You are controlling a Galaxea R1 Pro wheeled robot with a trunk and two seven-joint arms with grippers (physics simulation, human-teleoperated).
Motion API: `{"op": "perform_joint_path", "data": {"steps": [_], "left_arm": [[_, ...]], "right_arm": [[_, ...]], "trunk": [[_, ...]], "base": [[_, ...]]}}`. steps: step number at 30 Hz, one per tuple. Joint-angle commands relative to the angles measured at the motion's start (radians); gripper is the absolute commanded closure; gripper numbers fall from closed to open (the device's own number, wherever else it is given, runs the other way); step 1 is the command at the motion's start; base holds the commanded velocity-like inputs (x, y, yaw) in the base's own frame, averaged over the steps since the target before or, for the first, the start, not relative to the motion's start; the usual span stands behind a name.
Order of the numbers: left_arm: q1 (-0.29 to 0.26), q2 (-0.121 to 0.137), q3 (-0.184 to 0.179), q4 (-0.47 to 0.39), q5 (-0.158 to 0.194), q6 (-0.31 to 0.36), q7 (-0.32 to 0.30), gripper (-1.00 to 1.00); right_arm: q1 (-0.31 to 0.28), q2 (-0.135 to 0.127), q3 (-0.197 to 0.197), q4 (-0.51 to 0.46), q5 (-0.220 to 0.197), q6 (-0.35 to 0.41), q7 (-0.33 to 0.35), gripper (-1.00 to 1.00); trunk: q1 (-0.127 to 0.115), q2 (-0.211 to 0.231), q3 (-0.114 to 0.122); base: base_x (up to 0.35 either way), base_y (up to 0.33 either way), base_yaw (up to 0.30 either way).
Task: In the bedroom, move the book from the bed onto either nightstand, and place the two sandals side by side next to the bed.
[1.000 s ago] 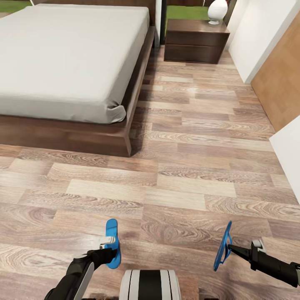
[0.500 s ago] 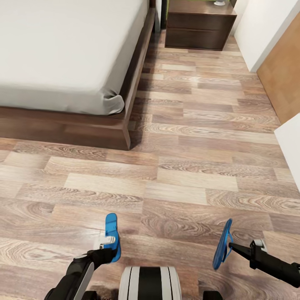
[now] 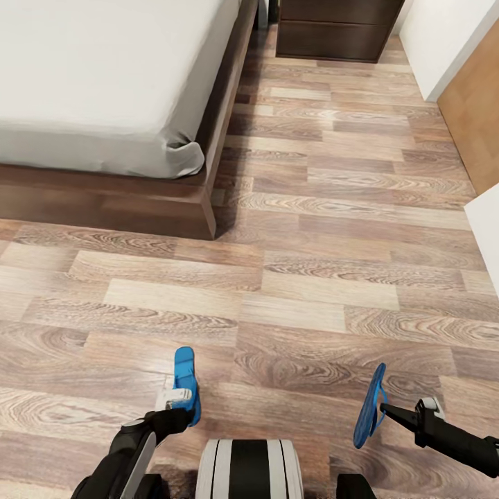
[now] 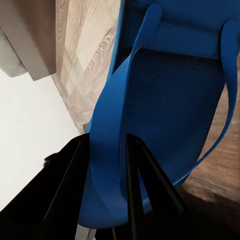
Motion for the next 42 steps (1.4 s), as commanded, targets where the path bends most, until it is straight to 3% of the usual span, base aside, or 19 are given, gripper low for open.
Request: {"op": "perform_joint_path", "data": {"steps": [1, 4, 7, 9, 12, 14, 17, 21, 29, 42], "left_arm": [[0.000, 0.000, 0.000, -0.023, 0.008, 0.009, 0.002, -1.00], [0.000, 0.000, 0.001, -0.089, 0.009, 0.083, 0.002, -1.00], [0.000, 0.001, 0.005, -0.205, 0.010, 0.240, -0.009, -1.00], [-0.001, 0.010, 0.011, -0.230, 0.011, 0.275, -0.041, -1.00], [0.000, 0.059, 0.027, -0.250, 0.009, 0.304, -0.155, -1.00], [0.000, 0.116, 0.042, -0.254, 0.009, 0.311, -0.247, -1.00], [0.000, 0.153, 0.051, -0.256, 0.008, 0.313, -0.300, -1.00], [0.000, 0.155, 0.055, -0.255, 0.007, 0.311, -0.314, -1.00], [-0.001, 0.136, 0.052, -0.255, 0.007, 0.309, -0.316, -1.00], [-0.001, 0.132, 0.052, -0.256, 0.006, 0.308, -0.316, -1.00]], "right_arm": [[-0.001, -0.001, 0.006, 0.000, -0.009, 0.010, 0.002, 1.00], [-0.001, -0.001, 0.006, -0.001, -0.008, 0.011, 0.002, 1.00], [-0.001, -0.001, 0.006, -0.001, -0.008, 0.010, 0.002, 1.00], [-0.001, -0.001, 0.006, -0.001, -0.008, 0.010, 0.002, 1.00], [-0.001, -0.001, 0.006, -0.001, -0.008, 0.010, 0.002, 1.00], [-0.001, -0.001, 0.006, -0.001, -0.008, 0.010, 0.002, 1.00], [-0.001, -0.001, 0.006, -0.002, -0.007, 0.010, 0.002, 1.00], [-0.001, -0.001, 0.006, -0.003, -0.007, 0.010, 0.002, 1.00], [-0.001, -0.001, 0.006, -0.003, -0.006, 0.010, 0.002, 1.00], [-0.001, 0.000, 0.006, -0.003, -0.006, 0.000, 0.002, 1.00]], "trunk": [[0.000, 0.000, -0.001], [0.000, 0.000, -0.001], [0.000, 0.000, -0.001], [0.000, 0.000, -0.001], [0.000, 0.000, -0.001], [0.000, 0.000, -0.001], [0.000, 0.000, -0.001], [0.000, 0.000, -0.001], [0.003, -0.002, -0.032], [0.003, -0.002, -0.032]], "base": [[0.000, 0.000, 0.000], [0.000, 0.000, 0.000], [0.000, 0.000, 0.000], [0.000, 0.000, 0.000], [0.000, 0.000, 0.000], [0.000, 0.000, 0.000], [0.000, 0.000, 0.000], [0.000, 0.000, 0.000], [0.000, 0.000, 0.000], [0.000, 0.000, 0.000]]}}
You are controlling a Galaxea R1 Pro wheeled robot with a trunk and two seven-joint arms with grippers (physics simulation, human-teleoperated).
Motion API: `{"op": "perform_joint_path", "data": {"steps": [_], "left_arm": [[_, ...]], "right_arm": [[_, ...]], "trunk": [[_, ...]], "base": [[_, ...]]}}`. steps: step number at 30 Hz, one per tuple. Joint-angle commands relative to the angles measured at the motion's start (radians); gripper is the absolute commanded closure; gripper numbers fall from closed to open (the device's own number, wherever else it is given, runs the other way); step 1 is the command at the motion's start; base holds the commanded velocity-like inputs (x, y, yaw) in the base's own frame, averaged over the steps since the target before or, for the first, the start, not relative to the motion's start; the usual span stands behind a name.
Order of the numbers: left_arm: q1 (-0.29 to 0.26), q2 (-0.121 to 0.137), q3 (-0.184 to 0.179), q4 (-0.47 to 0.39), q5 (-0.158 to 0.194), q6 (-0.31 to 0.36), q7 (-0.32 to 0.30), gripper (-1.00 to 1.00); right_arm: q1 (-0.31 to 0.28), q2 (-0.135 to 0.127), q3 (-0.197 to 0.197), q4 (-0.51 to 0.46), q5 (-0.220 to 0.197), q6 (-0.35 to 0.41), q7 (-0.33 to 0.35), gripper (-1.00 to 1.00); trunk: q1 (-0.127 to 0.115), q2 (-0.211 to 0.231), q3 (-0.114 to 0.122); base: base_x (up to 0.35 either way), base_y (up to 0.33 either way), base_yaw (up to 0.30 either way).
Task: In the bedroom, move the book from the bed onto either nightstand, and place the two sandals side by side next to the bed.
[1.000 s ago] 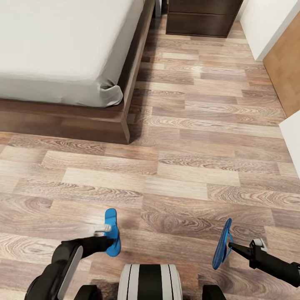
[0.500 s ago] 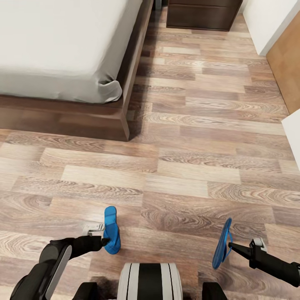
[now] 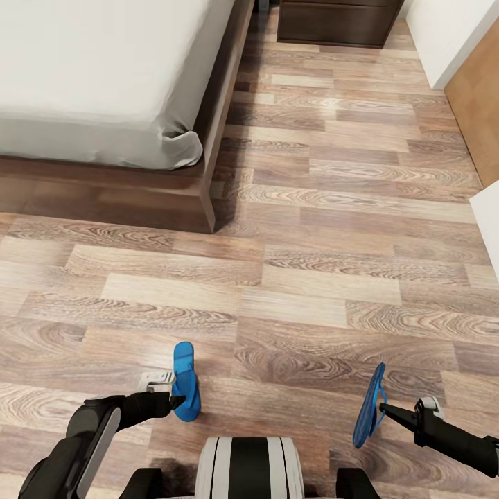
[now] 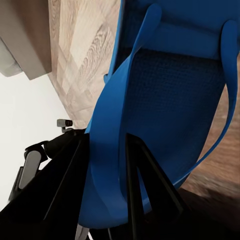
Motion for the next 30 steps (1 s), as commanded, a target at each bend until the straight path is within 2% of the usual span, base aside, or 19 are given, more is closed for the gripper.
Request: {"op": "perform_joint_path", "data": {"steps": [1, 13, 21, 30], "left_arm": [[0.000, 0.000, 0.001, -0.001, 0.007, 0.007, 0.001, -1.00], [0.000, 0.000, 0.001, -0.001, 0.007, 0.006, 0.001, -1.00], [0.000, 0.000, 0.000, -0.001, 0.007, 0.006, 0.001, -1.00], [-0.001, 0.000, 0.000, -0.001, 0.008, 0.006, 0.000, -1.00]], "right_arm": [[-0.001, -0.001, 0.007, 0.001, -0.009, 0.011, 0.002, 1.00], [-0.001, 0.000, 0.008, 0.000, -0.006, 0.010, 0.001, 1.00], [-0.001, 0.000, 0.008, -0.001, -0.005, 0.010, 0.001, 1.00], [-0.001, 0.001, 0.008, -0.001, -0.005, 0.010, 0.001, 1.00]], "trunk": [[0.000, 0.000, -0.001], [0.000, 0.000, -0.001], [0.000, 0.000, -0.001], [0.000, 0.000, -0.001]], "base": [[0.000, 0.000, 0.000], [0.000, 0.000, 0.000], [0.100, -0.179, 0.000], [0.015, -0.028, 0.000]]}}
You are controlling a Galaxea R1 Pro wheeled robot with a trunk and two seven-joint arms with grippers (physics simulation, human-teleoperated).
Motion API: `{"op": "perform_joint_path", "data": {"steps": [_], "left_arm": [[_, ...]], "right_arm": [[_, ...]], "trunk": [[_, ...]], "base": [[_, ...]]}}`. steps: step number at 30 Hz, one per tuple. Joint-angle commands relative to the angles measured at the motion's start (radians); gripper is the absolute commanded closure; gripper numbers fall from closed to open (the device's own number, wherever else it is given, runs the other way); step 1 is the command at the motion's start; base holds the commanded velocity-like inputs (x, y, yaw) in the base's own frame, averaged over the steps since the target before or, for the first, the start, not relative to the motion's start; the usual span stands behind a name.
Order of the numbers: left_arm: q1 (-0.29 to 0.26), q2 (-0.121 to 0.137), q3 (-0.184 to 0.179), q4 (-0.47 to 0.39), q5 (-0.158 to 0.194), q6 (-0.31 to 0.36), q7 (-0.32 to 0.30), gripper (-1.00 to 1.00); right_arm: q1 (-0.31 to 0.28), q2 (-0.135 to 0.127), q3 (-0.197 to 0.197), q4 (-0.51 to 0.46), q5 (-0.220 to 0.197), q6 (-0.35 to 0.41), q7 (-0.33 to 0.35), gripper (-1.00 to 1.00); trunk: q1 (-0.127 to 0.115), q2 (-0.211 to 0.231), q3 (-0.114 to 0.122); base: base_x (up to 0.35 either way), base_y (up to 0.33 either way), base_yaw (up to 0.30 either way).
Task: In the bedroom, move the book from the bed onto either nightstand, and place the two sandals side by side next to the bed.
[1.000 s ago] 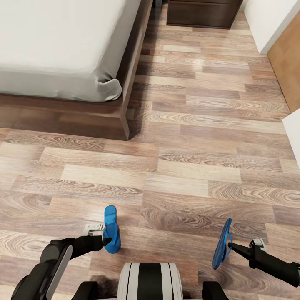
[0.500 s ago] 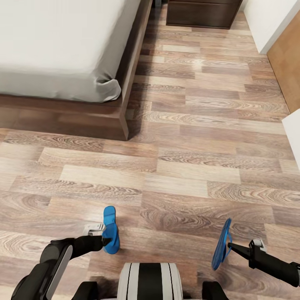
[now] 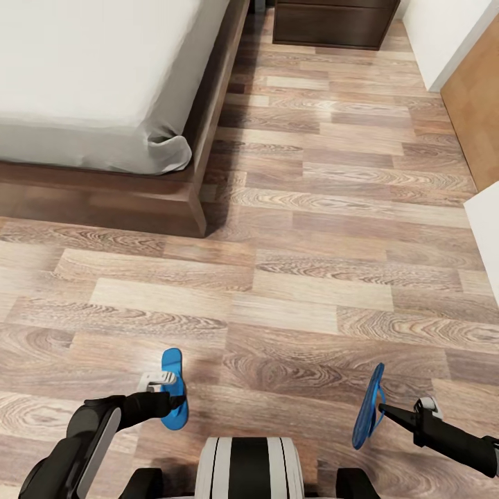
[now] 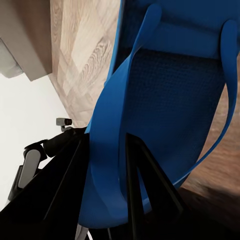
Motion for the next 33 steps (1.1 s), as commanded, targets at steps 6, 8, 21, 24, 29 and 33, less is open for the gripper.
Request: {"op": "perform_joint_path", "data": {"steps": [6, 8, 21, 24, 29, 33], "left_arm": [[0.000, 0.000, 0.001, -0.001, 0.008, 0.007, 0.001, -1.00], [0.000, 0.000, 0.001, -0.001, 0.008, 0.007, 0.001, -1.00], [0.000, 0.000, 0.000, -0.001, 0.008, 0.007, 0.001, -1.00], [0.000, 0.000, 0.000, -0.001, 0.008, 0.007, 0.001, -1.00], [0.000, 0.000, -0.001, -0.001, 0.008, 0.007, 0.001, -1.00], [0.000, 0.000, 0.000, -0.001, 0.009, 0.007, 0.001, -1.00]], "right_arm": [[-0.001, -0.001, 0.005, 0.001, -0.009, 0.011, 0.003, 1.00], [-0.001, -0.001, 0.006, 0.001, -0.009, 0.011, 0.002, 1.00], [-0.001, -0.001, 0.006, 0.001, -0.009, 0.011, 0.002, 1.00], [-0.001, 0.000, 0.006, 0.001, -0.009, 0.011, 0.003, 1.00], [-0.001, 0.001, 0.006, 0.001, -0.009, 0.011, 0.003, 1.00], [-0.001, 0.001, 0.006, 0.001, -0.009, 0.011, 0.003, 1.00]], "trunk": [[0.000, 0.000, -0.001], [0.000, 0.000, -0.001], [0.000, 0.000, -0.001], [0.000, 0.000, -0.001], [0.000, 0.000, -0.001], [0.000, 0.000, -0.001]], "base": [[0.000, 0.000, 0.041], [0.000, 0.000, 0.191], [0.000, -0.001, 0.248], [0.000, -0.163, 0.031], [0.000, -0.238, 0.005], [0.000, -0.057, 0.001]]}}
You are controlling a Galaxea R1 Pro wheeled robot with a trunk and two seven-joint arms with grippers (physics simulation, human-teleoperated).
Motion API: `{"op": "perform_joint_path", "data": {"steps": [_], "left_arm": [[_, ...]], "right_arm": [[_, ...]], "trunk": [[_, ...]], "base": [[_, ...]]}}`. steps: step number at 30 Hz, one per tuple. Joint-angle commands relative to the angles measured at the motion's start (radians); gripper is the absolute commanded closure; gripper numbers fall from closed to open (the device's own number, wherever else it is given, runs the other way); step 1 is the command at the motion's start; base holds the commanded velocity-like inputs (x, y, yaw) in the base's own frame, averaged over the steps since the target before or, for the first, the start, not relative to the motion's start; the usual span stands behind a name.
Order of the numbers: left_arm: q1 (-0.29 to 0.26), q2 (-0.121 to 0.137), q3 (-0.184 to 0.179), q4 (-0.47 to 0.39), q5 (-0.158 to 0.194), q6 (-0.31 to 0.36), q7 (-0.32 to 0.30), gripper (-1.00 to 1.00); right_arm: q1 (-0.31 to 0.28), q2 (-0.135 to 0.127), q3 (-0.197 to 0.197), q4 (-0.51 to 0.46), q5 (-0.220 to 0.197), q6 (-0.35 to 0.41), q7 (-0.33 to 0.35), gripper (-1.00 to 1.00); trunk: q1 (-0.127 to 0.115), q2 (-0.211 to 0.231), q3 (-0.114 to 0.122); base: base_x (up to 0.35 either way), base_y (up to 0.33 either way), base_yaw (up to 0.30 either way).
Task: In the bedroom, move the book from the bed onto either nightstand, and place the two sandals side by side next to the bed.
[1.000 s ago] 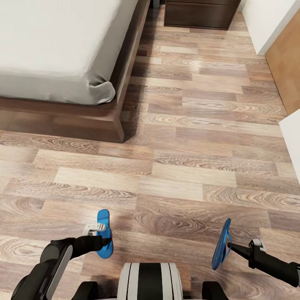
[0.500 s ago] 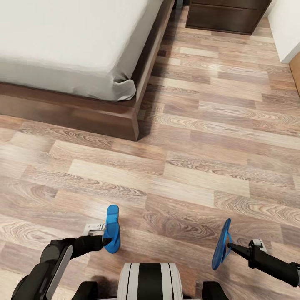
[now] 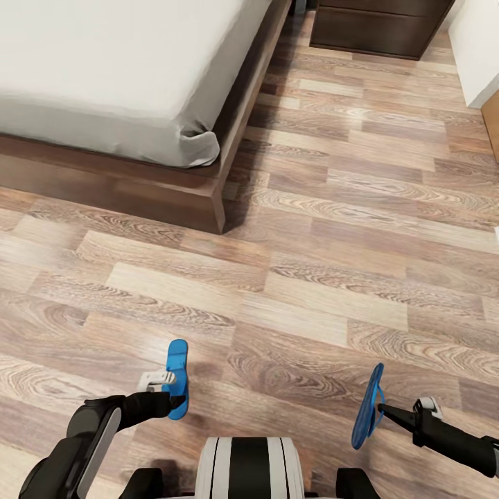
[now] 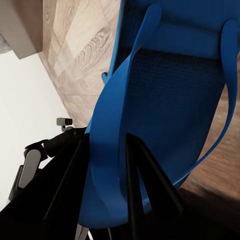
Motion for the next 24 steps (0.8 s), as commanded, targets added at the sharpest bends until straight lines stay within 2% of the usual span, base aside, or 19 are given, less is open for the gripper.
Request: {"op": "perform_joint_path", "data": {"steps": [1, 5, 8, 10, 11, 12, 14, 18, 24], "left_arm": [[0.000, 0.000, 0.001, -0.001, 0.007, 0.007, 0.001, -1.00], [-0.001, -0.004, 0.002, -0.002, 0.003, 0.006, 0.007, -1.00], [-0.001, -0.013, 0.003, -0.007, 0.001, 0.006, 0.057, -1.00], [-0.002, -0.016, 0.004, -0.011, 0.001, 0.005, 0.114, -1.00], [-0.013, -0.020, 0.003, -0.017, 0.003, 0.005, 0.173, -1.00], [-0.027, -0.026, 0.003, -0.019, 0.004, 0.005, 0.206, -1.00], [-0.058, -0.042, 0.003, -0.019, 0.003, 0.005, 0.248, -1.00], [-0.084, -0.055, 0.003, -0.017, 0.002, 0.005, 0.272, -1.00], [-0.089, -0.061, 0.002, -0.015, 0.010, 0.008, 0.268, -1.00]], "right_arm": [[-0.001, -0.001, 0.006, 0.001, -0.009, 0.011, 0.002, 1.00], [-0.001, 0.000, 0.006, 0.001, -0.008, 0.011, 0.002, 1.00], [-0.001, 0.000, 0.006, 0.001, -0.008, 0.011, 0.002, 1.00], [-0.001, 0.000, 0.006, 0.001, -0.008, 0.011, 0.002, 1.00], [-0.001, 0.000, 0.006, 0.001, -0.008, 0.011, 0.002, 1.00], [-0.001, 0.000, 0.006, 0.001, -0.008, 0.011, 0.002, 1.00], [-0.001, 0.000, 0.006, 0.001, -0.008, 0.011, 0.002, 1.00], [-0.001, 0.001, 0.006, 0.001, -0.008, 0.011, 0.002, 1.00], [-0.001, 0.002, 0.006, 0.001, -0.008, 0.009, 0.001, 1.00]], "trunk": [[0.000, 0.000, -0.001], [0.000, 0.000, -0.001], [0.000, 0.000, -0.001], [0.000, 0.000, -0.001], [0.000, 0.000, -0.001], [0.000, 0.000, -0.001], [0.000, 0.000, -0.001], [0.000, 0.000, -0.001], [0.000, 0.000, -0.001]], "base": [[0.000, -0.017, 0.000], [0.000, -0.005, 0.000], [0.000, 0.000, 0.000], [0.000, 0.000, 0.000], [0.000, 0.000, 0.000], [0.000, 0.000, 0.000], [0.000, 0.000, 0.000], [0.000, 0.000, 0.000], [0.000, 0.000, 0.000]]}}
